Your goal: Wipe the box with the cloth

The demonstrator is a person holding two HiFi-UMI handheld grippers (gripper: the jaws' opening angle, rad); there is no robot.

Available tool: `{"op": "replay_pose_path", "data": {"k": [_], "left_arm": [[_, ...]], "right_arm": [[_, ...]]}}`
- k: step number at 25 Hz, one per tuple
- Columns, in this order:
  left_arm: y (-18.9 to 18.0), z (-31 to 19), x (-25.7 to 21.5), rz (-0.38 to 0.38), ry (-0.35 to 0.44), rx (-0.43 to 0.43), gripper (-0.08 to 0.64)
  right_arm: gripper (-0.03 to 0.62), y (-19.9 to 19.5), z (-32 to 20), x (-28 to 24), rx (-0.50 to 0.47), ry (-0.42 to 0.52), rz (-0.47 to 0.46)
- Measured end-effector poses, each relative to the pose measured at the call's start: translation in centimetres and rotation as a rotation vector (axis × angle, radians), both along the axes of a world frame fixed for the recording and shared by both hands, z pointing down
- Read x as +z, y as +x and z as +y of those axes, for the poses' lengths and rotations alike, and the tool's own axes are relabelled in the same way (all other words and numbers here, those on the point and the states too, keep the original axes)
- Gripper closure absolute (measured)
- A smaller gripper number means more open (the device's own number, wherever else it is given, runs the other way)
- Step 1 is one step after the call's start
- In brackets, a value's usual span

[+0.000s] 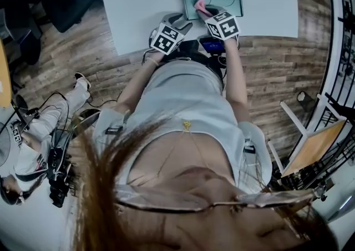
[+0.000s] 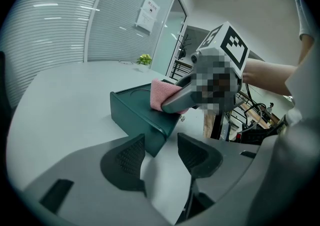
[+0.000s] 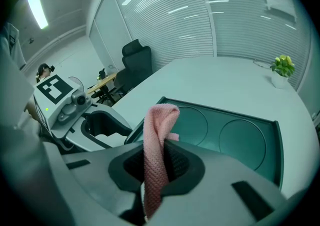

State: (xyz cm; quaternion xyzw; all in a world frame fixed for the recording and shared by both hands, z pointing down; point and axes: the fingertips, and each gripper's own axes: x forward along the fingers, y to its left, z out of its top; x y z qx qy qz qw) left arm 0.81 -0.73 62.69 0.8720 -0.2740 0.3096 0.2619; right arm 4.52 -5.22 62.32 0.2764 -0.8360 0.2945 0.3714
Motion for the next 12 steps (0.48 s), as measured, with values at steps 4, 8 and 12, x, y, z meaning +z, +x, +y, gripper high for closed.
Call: {"op": "replay_pose_path", "data": {"k": [4, 8, 12], "left_arm": [[0.1, -0.1, -0.3, 0.007, 0.014, 0.001, 0.344], [0.0, 0.0, -0.3, 0.003, 0.004, -0.001, 0.344], [0.3, 0.0, -0.1, 0.014, 0.012, -0.005, 0.344]], "right_arm": [[0.554, -0.9, 0.2, -0.1, -0.026, -0.001, -0.003], [0.554, -1.8, 0.4, -0.2, -0.047, -0.004, -0.009], [0.554, -2.8, 0.7, -0.1, -0.072, -0.007, -0.019]]}}
